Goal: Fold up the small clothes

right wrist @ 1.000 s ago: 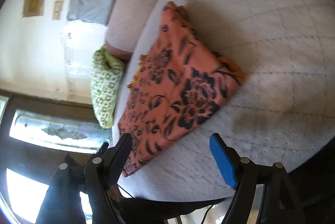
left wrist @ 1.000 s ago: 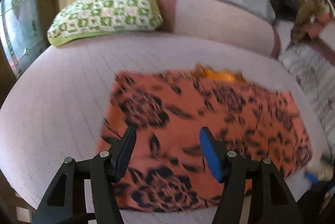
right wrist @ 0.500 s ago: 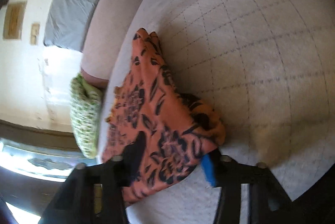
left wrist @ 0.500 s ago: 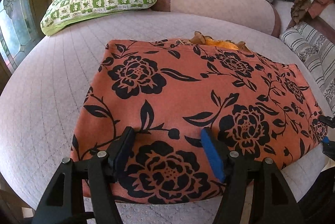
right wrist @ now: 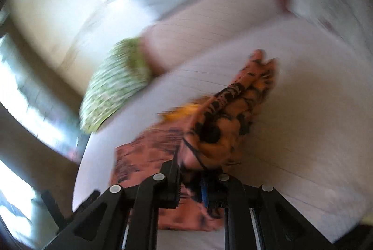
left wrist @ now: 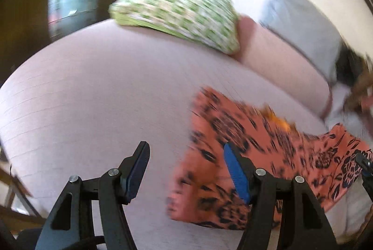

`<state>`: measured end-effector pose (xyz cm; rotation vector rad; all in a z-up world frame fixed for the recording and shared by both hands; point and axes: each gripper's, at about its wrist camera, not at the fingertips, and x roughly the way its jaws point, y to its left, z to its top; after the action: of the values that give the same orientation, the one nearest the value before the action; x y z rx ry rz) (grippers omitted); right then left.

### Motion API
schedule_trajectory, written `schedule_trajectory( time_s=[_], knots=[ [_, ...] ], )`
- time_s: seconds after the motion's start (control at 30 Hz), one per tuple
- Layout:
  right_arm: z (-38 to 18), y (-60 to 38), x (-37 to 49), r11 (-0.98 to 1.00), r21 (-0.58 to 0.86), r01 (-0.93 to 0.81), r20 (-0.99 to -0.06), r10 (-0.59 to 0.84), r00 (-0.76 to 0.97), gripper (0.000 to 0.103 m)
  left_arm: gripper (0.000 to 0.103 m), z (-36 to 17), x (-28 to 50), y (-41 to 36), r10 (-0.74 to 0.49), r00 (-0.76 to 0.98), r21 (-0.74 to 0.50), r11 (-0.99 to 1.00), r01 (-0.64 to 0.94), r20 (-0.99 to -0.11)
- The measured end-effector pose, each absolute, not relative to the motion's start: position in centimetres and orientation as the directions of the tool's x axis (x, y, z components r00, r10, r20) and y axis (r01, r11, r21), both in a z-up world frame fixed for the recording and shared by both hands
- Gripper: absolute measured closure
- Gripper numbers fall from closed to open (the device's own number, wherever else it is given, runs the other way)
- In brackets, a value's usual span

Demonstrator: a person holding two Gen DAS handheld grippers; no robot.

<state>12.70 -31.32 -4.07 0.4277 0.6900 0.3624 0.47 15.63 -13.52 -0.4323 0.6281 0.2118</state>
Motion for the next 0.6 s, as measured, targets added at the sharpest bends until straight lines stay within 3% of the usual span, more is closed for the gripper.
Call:
schedule_trajectory(
  time_s=[0.17, 0.27, 0.37, 0.6],
  knots=[
    [-2.5, -17.2, 12.3, 0.822, 0.359, -0.442, -0.533, 0.57, 0.625, 0.089, 0.036, -13.3, -3.3, 20.9, 0.195, 0.798, -0.365, 0.81, -0.458, -0.57],
    [-7.0, -9.2, 13.2, 0.771, 0.352, -0.53, -0.64, 0.612, 0.465, 0.089, 0.036, -14.6, -3.7, 22.6, 0.199, 0.776, -0.389, 0.774, -0.499, -0.599],
    [-14.3, -4.0, 15.0, 0.781, 0.33, -0.53, -0.794, 0.534, 0.292, 0.087, 0.036, -15.7, -3.1, 23.1, 0.167, 0.758, -0.404, 0.763, -0.505, -0.631],
    [-10.2, -4.5, 13.7, 0.737, 0.362, -0.571, -0.704, 0.618, 0.35, 0.088, 0.036, -15.9, -2.1, 22.3, 0.13, 0.766, -0.414, 0.778, -0.473, -0.63]
  ],
)
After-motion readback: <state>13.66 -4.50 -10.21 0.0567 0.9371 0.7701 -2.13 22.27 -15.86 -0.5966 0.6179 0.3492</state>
